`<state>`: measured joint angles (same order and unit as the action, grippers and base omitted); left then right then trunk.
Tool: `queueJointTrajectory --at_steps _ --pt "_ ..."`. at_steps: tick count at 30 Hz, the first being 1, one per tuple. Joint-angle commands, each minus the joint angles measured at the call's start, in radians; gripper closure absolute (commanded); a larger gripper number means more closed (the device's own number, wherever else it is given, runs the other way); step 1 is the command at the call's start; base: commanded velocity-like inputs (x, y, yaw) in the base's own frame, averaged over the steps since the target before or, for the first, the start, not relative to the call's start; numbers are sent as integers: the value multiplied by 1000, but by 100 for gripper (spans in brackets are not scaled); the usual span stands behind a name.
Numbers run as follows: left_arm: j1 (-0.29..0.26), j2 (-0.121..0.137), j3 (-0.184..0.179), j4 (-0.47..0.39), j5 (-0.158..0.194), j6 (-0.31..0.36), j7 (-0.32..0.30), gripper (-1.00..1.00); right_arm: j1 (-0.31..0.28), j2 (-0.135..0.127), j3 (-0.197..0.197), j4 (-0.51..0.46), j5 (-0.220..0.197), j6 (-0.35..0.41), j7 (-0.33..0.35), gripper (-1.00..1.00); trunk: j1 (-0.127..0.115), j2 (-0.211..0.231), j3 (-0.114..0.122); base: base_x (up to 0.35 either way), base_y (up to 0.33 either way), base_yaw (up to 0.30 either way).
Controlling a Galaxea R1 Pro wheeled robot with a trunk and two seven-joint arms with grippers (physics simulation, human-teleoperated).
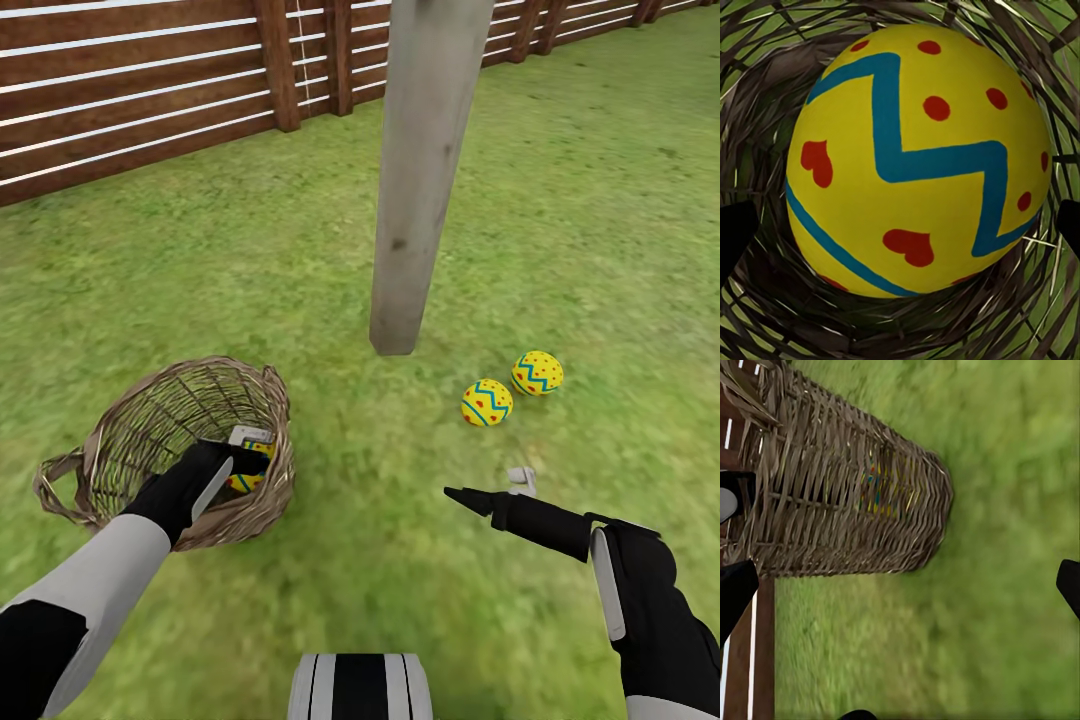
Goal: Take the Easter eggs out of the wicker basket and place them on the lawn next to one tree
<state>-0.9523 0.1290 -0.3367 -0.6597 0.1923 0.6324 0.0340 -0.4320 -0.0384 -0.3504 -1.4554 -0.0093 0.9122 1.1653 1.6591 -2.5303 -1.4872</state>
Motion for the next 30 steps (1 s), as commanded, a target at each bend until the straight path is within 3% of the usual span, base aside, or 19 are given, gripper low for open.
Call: queueJointTrajectory --at_steps 1,8,16,20,30 --pt "0 1 -5 -1 7 4 4 -100 -1 0 -1 0 -1 8 3 -100 0 0 -1 0 0 0" --pt "0 2 -5 -1 7 3 4 -100 -1 0 -1 0 -1 8 4 -100 2 -1 -20 0 0 0" --pt "0 3 -5 -1 7 3 4 -100 -1 0 -1 0 -1 8 3 -100 2 -1 -20 0 0 0" --pt "0 4 -5 -2 7 3 4 -100 -1 0 -1 0 -1 8 3 -100 4 -2 -35 0 0 0" --pt "0 3 -5 -4 0 -9 9 -100 -1 0 -1 0 -1 8 3 -100 4 -2 -35 0 0 0"
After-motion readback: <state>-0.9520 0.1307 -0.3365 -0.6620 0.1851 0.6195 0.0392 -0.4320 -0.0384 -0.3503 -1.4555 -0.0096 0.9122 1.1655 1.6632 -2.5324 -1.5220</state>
